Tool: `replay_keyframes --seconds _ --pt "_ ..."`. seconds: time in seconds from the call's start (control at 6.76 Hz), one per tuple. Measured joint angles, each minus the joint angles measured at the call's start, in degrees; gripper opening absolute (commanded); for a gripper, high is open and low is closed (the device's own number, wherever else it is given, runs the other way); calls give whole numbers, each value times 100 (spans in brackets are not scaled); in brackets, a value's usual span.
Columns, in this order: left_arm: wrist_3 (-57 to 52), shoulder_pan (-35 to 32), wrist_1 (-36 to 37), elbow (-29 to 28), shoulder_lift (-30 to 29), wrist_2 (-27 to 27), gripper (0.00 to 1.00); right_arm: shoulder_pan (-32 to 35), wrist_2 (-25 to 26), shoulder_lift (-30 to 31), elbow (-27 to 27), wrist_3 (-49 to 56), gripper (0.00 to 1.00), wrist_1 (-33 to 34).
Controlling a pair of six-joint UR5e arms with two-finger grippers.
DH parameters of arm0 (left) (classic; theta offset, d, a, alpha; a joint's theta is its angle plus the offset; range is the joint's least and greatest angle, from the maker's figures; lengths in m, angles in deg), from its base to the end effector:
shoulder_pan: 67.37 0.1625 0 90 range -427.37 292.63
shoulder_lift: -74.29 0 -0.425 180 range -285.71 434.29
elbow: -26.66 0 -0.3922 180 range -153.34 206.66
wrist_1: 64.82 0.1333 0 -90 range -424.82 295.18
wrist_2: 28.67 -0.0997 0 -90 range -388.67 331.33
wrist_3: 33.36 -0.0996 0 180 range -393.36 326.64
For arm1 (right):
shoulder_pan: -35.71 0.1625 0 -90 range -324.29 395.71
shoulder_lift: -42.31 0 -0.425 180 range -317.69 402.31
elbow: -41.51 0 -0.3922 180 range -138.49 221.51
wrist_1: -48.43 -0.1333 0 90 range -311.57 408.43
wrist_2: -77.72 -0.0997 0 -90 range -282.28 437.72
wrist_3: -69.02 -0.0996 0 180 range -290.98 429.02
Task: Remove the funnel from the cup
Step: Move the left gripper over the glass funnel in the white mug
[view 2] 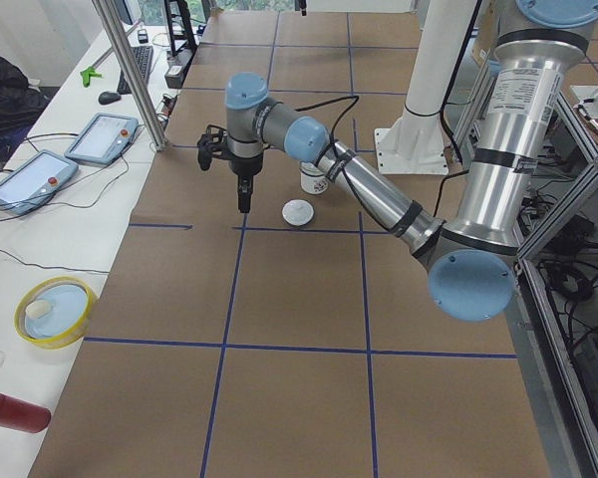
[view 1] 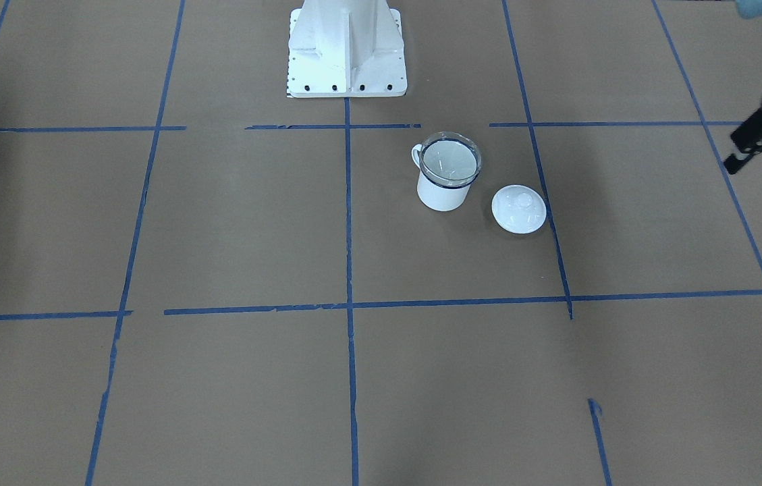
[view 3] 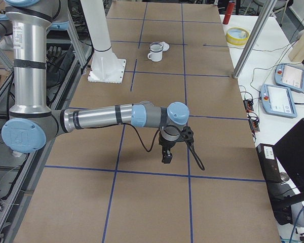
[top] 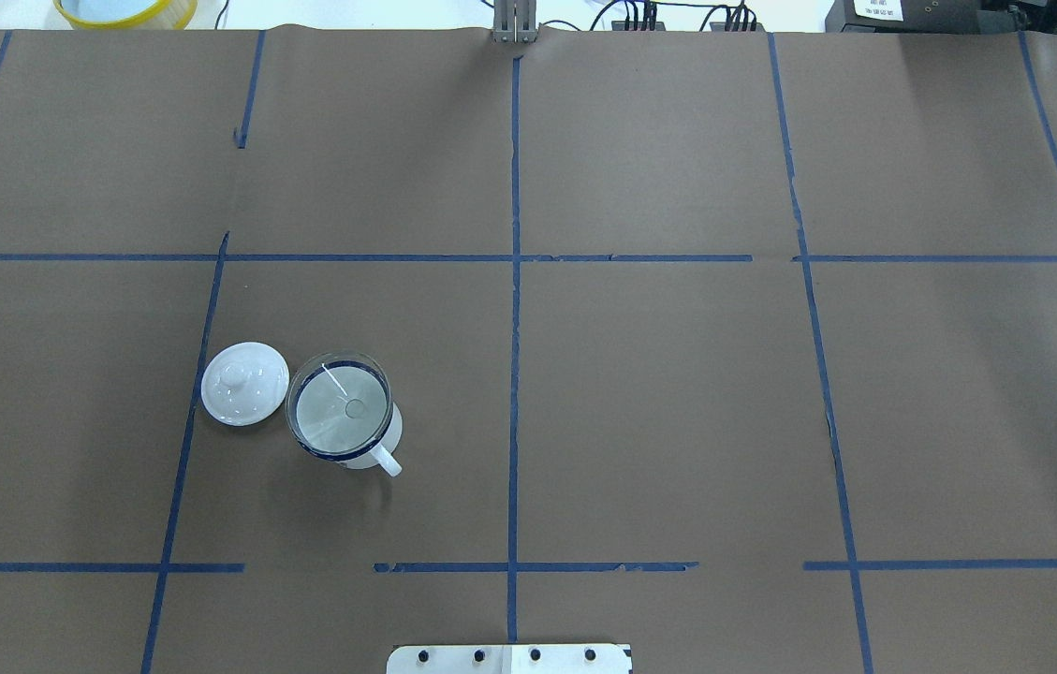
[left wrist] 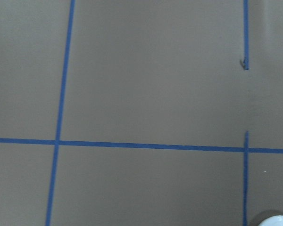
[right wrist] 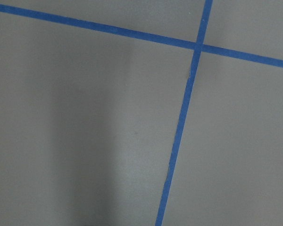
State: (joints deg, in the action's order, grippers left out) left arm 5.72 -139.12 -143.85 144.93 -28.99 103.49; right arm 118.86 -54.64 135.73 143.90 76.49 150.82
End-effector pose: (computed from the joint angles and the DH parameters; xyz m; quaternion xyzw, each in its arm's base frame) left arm 0.0980 -0.5095 0.3288 0.0495 0.4224 -0.0694 0.9024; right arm 0.0112 -0.4618 0.6050 -0.0259 -0.3613 -0.1055 0.9261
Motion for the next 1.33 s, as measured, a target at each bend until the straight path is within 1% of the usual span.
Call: replay_keyframes --seconds 0.15,0.3,0.59,0.74,1.04,1.33 --pt "873 566 9 193 -323 -124 100 0 0 0 0 0 100 0" --pt "1562 1109 15 307 -616 -407 100 0 0 0 0 0 100 0" --pt "2572 2172 59 358 -1054 -1112 100 0 0 0 -1 0 100 0" --pt "2889 2577 116 333 -1248 -1306 100 0 0 -2 -3 0 100 0" --pt "3067 3035 184 235 -1495 -1411 100 0 0 -4 -1 0 100 0" --pt "3248 3399 156 -187 -1785 -1546 100 0 0 -3 0 0 100 0"
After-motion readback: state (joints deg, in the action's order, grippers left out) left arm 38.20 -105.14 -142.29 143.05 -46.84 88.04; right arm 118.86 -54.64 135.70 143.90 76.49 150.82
